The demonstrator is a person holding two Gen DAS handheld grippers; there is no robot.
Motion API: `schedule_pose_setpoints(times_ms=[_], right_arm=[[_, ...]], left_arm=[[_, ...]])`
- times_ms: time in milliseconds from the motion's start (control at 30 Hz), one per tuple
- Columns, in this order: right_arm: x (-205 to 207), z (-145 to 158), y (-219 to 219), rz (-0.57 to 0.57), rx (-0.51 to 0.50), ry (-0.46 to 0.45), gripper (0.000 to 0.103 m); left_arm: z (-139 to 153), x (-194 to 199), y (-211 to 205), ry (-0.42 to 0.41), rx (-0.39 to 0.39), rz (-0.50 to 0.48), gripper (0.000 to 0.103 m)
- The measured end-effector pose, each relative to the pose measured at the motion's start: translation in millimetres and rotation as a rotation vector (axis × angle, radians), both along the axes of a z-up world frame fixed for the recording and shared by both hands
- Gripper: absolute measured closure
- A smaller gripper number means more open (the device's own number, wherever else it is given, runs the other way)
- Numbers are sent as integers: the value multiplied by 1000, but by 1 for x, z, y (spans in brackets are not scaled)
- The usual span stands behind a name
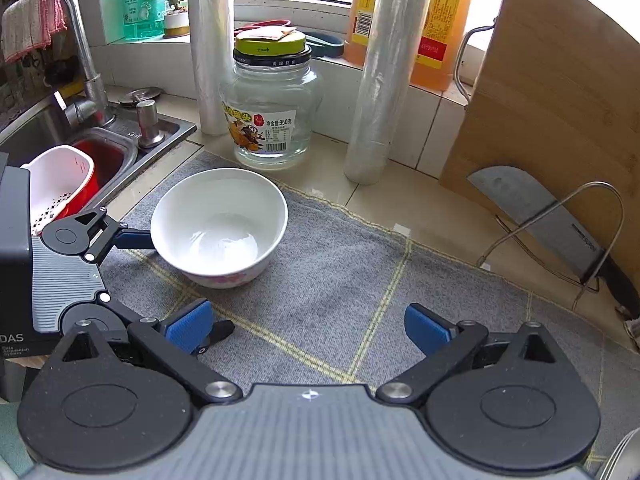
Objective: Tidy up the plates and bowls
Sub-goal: 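Move the left tool toward the last white bowl beside the glass jar, then close the right gripper on the rim of the last white bowl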
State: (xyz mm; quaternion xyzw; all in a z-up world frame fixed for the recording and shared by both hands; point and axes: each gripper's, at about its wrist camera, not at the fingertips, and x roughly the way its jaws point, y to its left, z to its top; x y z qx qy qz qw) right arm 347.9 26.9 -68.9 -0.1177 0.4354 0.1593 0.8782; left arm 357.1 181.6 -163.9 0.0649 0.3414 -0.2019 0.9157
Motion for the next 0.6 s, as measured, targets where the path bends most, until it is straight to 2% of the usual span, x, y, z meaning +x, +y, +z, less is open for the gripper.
schedule_pose_setpoints(times_ms=[133, 333, 600], right_arm=[[16, -5, 7, 41, 17, 20, 0], [34, -10, 18, 82, 55, 51, 0], [51, -12, 36, 146, 98, 62, 0]], left_arm=[[3, 4, 4, -4, -6, 24, 1], [9, 7, 0, -41, 2, 23, 1], [12, 11, -1, -46, -18, 11, 1]])
